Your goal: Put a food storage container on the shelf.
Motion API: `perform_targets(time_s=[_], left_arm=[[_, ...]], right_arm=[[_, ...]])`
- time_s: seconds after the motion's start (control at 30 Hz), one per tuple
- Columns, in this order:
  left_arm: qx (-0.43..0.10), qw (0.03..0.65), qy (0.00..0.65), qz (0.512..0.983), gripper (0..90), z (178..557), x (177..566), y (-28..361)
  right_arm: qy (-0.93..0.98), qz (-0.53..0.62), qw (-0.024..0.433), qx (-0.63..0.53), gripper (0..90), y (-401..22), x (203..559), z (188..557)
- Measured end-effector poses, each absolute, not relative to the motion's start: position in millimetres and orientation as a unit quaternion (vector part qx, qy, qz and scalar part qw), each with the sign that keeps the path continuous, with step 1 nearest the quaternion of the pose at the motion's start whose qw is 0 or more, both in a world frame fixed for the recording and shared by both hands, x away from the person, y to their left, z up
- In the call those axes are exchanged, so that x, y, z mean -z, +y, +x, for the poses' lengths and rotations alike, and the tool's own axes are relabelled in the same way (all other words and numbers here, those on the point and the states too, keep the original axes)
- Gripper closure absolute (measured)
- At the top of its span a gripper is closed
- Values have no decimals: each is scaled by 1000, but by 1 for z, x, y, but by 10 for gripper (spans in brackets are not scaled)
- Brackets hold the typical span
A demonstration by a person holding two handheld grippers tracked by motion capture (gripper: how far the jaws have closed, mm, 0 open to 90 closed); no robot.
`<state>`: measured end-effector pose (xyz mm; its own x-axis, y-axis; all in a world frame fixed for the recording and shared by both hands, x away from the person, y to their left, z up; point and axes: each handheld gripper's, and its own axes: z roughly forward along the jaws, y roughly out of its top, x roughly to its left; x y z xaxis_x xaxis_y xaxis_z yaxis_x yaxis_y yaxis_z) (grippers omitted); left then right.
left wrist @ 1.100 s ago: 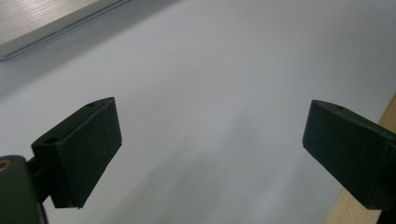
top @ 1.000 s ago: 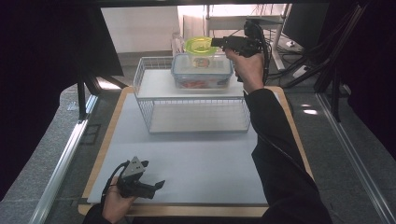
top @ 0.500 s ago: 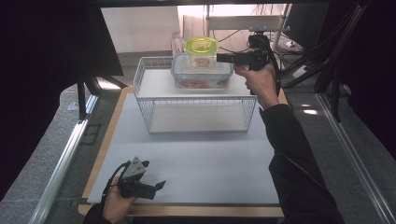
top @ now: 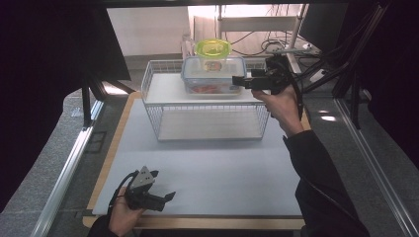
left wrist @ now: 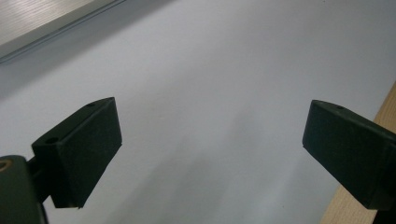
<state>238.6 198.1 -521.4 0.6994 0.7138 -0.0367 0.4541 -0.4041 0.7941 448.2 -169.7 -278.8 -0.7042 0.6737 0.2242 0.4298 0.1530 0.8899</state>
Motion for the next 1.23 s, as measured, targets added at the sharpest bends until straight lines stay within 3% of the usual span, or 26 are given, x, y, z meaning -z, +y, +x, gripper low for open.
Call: perform_targets(time_s=[0.5, 1.0, 1.23], left_arm=[[-156, 414, 352, 825, 45, 238, 522, 197], [-156, 407, 347, 830, 45, 238, 522, 196], [-157, 410, 348, 828, 46, 238, 522, 196]], right_arm=[[772, 330, 126, -528, 58, -180, 323, 401], [800, 343, 152, -468, 22, -219, 463, 321], [816, 353, 144, -433, 21, -224, 488, 311]])
